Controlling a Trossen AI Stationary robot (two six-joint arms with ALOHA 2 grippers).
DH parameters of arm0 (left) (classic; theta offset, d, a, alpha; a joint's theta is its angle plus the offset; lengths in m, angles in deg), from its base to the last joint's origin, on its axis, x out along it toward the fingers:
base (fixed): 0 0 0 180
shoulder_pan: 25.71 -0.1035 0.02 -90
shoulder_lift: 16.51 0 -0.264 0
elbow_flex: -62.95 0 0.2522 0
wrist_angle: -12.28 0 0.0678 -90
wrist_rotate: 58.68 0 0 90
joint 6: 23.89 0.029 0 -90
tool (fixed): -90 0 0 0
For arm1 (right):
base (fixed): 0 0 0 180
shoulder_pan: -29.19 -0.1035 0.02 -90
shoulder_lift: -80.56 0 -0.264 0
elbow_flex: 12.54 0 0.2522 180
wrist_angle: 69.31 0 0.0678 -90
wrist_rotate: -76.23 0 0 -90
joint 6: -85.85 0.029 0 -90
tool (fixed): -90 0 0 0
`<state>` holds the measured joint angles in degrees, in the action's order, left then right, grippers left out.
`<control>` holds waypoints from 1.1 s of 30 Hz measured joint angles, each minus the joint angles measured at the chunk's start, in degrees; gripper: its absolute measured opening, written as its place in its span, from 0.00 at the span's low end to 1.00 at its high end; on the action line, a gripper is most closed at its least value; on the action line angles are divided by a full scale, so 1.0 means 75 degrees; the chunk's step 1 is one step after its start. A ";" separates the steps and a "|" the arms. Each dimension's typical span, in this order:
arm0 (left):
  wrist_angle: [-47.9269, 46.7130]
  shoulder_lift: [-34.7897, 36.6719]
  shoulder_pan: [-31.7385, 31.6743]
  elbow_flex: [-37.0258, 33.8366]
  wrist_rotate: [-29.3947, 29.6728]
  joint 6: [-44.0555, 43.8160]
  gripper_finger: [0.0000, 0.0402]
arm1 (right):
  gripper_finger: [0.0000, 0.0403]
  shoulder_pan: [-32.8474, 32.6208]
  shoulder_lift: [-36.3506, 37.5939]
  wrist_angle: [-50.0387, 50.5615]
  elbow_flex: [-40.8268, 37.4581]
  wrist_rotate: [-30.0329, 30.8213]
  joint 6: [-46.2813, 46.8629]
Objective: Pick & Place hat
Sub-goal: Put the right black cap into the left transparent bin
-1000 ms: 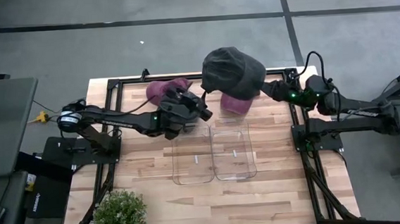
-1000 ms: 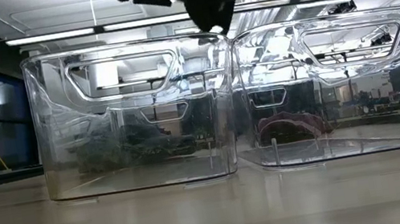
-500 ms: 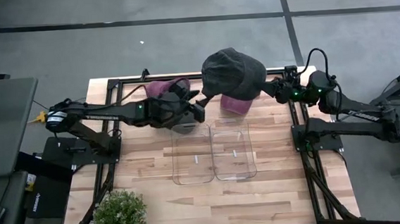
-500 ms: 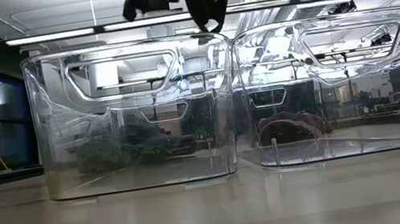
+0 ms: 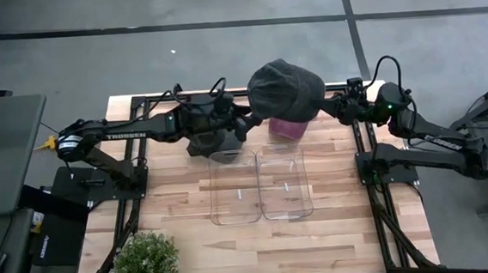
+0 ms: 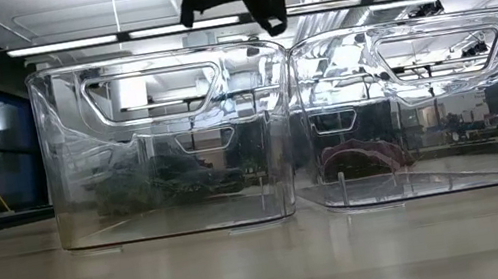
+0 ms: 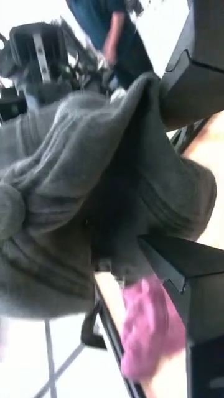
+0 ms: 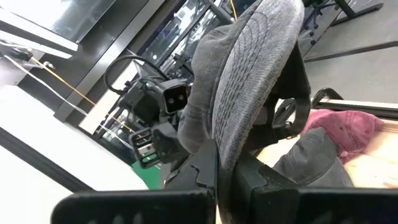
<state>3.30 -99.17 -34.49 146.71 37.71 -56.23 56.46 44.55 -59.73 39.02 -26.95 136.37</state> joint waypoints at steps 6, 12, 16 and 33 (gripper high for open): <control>0.0038 0.0000 0.0020 0.0000 -0.0450 -0.0240 0.67 | 0.03 0.0166 0.0000 0.0008 0.0000 -0.0126 0.0035; 0.0049 0.0000 0.0020 0.0000 -0.0543 -0.0357 0.67 | 0.02 0.0299 -0.0003 0.0353 -0.0003 -0.0131 0.0012; 0.0052 0.0000 0.0020 0.0000 -0.0043 -0.0357 0.67 | 0.02 0.0323 -0.0012 0.0441 -0.0012 -0.0246 0.0003; 0.1527 -0.0001 0.0015 0.0000 0.0786 -0.0950 0.67 | 0.01 0.0320 -0.0006 -0.0069 -0.0012 -0.0647 -0.0035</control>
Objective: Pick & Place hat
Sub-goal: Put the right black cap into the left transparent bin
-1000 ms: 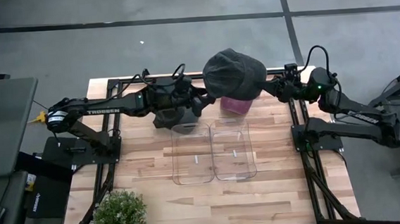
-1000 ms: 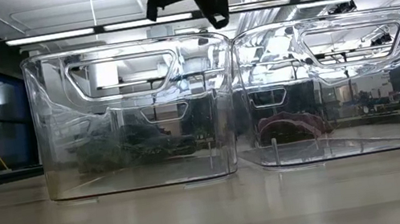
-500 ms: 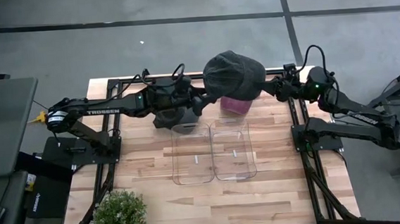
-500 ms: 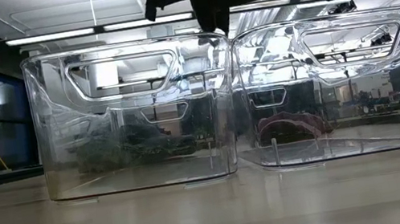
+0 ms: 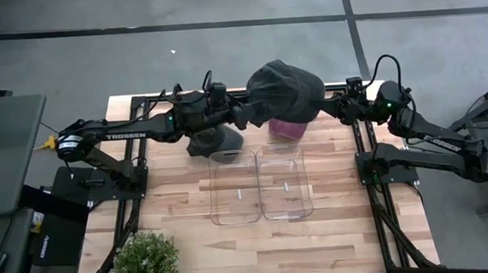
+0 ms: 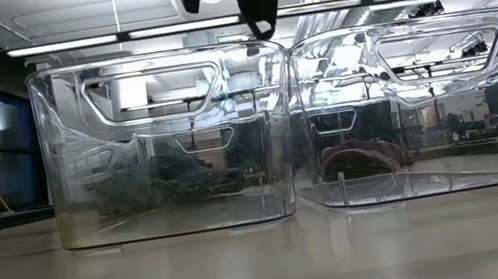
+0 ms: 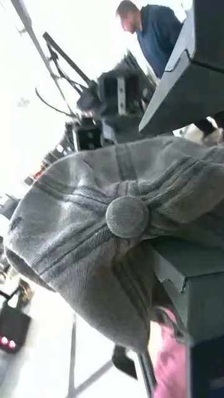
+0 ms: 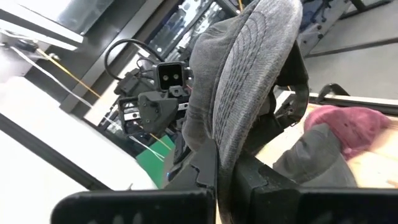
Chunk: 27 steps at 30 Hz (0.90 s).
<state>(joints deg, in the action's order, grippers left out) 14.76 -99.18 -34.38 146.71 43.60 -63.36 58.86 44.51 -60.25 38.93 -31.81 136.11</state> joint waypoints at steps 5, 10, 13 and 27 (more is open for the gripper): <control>0.0564 -0.0247 0.0000 0.0020 0.0007 -0.0251 0.67 | 0.01 0.0000 0.0003 -0.0072 0.0000 -0.0112 -0.0003; 0.1111 -0.0465 0.0000 0.0017 -0.0184 -0.0580 0.67 | 0.01 -0.0001 -0.0012 -0.0072 0.0000 -0.0235 -0.0028; 0.1023 -0.0511 0.0000 0.0010 -0.0172 -0.0680 0.67 | 0.01 -0.0001 -0.0012 -0.0075 0.0003 -0.0238 -0.0029; 0.1092 -0.0503 0.0000 0.0003 0.0206 -0.0806 0.30 | 0.02 -0.0003 -0.0041 -0.0072 0.0006 -0.0277 -0.0055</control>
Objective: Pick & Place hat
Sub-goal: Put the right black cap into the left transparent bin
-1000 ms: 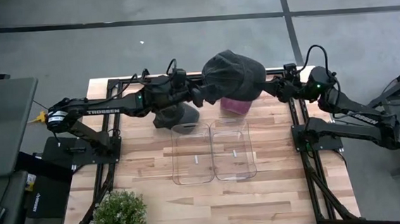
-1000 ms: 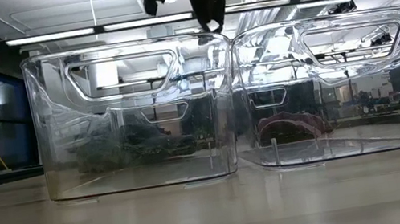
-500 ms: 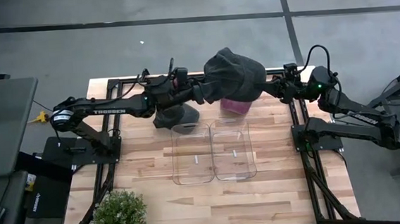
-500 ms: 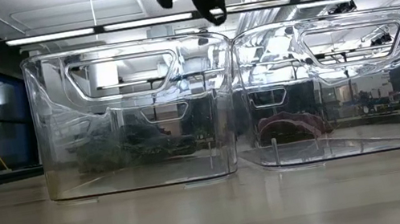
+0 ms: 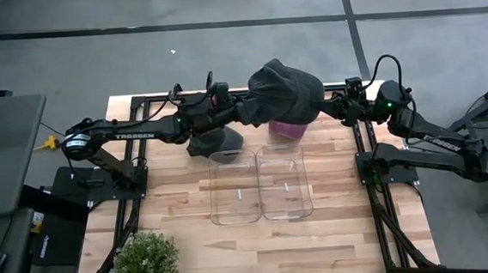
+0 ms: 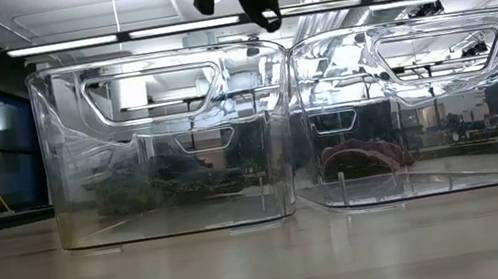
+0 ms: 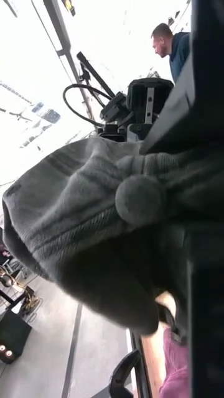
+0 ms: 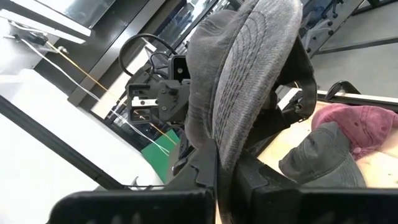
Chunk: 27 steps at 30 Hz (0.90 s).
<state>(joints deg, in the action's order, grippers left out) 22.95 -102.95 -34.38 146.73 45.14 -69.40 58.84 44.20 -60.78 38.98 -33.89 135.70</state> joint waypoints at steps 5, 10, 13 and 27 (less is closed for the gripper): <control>-0.0015 0.0000 0.0000 0.0000 0.0000 -0.0022 0.03 | 0.01 -0.0003 -0.0003 0.0000 0.0000 0.0000 -0.0068; -0.0065 0.0000 0.0000 0.0001 0.0044 0.0009 0.01 | 0.06 -0.0003 -0.0002 0.0000 0.0000 -0.0002 -0.0337; -0.0086 0.0000 0.0000 0.0000 0.0128 0.0026 0.00 | 0.16 -0.0003 0.0000 0.0002 0.0000 0.0004 -0.0408; -0.0079 0.0004 0.0000 0.0000 0.0291 0.0017 0.00 | 0.58 0.0000 0.0039 0.0193 0.0009 -0.0058 -0.0654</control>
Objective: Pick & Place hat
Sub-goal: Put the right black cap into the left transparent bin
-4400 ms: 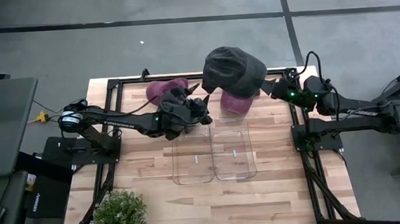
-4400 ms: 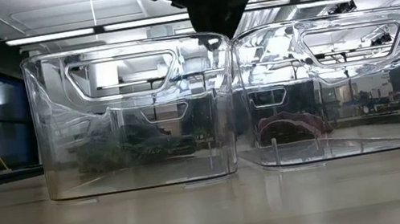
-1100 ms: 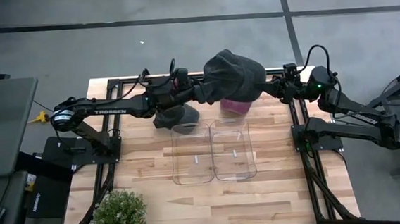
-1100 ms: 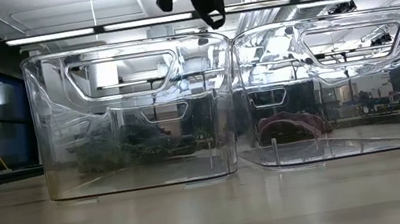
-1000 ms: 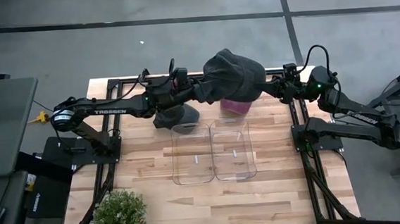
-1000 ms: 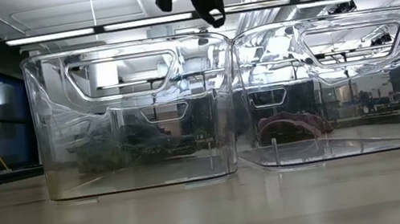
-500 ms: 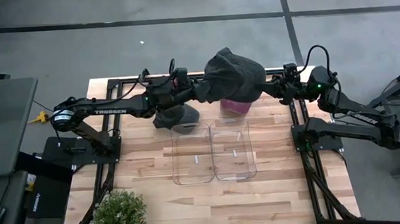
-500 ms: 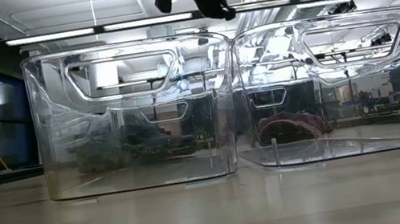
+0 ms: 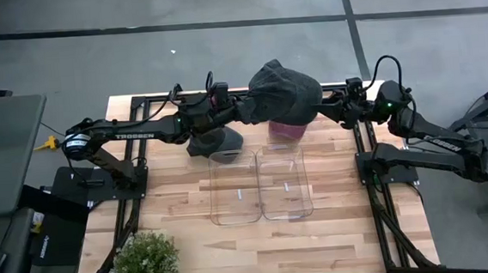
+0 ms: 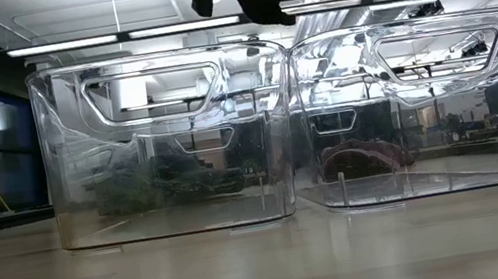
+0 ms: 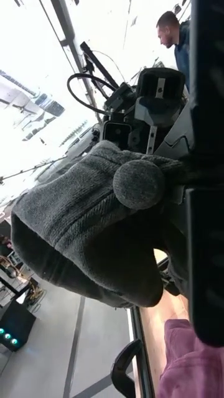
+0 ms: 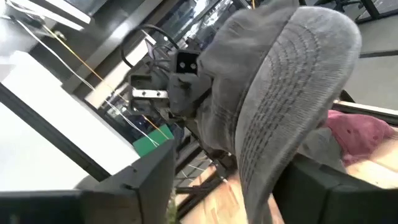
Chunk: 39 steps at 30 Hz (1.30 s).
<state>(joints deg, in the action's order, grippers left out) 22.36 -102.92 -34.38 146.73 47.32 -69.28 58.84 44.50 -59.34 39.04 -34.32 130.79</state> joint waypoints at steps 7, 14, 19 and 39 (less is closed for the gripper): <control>-0.0121 0.0311 0.0000 0.0000 0.0010 0.0072 0.00 | 0.61 0.0000 0.0367 0.1050 0.0006 0.0071 -0.0275; -0.0723 0.0787 -0.0085 0.0047 -0.0267 0.0216 0.00 | 0.61 0.0000 0.0698 0.1253 0.0006 0.0076 -0.0345; -0.2321 0.0978 -0.0248 0.0697 -0.1117 0.0215 0.00 | 0.61 0.0003 0.0830 0.1578 0.0004 0.0064 -0.0439; -0.8939 0.0978 -0.0548 0.4651 -0.4271 0.1463 0.00 | 0.61 0.0000 0.0876 0.2134 -0.0003 -0.0850 -0.1043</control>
<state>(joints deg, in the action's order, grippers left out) -44.68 -95.59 -38.49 181.61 15.29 -58.30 58.84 51.07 -43.34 39.02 -40.70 122.97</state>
